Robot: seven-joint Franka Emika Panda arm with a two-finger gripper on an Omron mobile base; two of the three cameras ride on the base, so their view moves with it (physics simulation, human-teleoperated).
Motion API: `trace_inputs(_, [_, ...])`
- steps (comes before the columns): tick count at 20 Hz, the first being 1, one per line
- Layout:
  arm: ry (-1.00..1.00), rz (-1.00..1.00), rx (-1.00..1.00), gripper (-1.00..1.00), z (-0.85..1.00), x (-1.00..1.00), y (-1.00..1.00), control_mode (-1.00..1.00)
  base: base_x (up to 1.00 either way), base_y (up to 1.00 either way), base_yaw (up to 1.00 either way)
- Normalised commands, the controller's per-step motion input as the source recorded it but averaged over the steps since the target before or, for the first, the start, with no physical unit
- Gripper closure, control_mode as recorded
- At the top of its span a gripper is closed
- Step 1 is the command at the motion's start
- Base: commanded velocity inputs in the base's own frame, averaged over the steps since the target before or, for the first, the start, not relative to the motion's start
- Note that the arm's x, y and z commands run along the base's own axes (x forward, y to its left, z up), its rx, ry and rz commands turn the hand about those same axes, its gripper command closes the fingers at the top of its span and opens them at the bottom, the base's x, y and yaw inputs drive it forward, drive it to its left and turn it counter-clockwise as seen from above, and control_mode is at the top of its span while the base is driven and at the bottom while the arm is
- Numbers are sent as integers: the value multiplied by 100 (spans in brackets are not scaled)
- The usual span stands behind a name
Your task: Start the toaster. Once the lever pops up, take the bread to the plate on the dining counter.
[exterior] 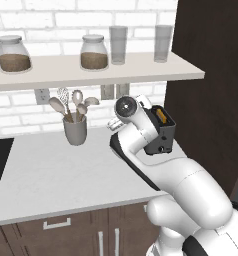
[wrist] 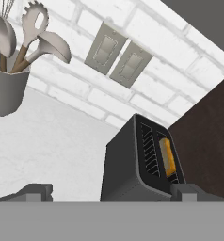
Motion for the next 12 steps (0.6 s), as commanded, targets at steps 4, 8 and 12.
trace_inputs(4, [0, 0, 0, -100, 0, 0, 0, -100, 0, 0, 0])
trace_inputs(8, [0, 0, 0, -100, 0, 0, 0, -100, 0, 0, 0])
trace_inputs(12, [0, 0, 0, -100, 0, 0, 0, -100, 0, 0, 0])
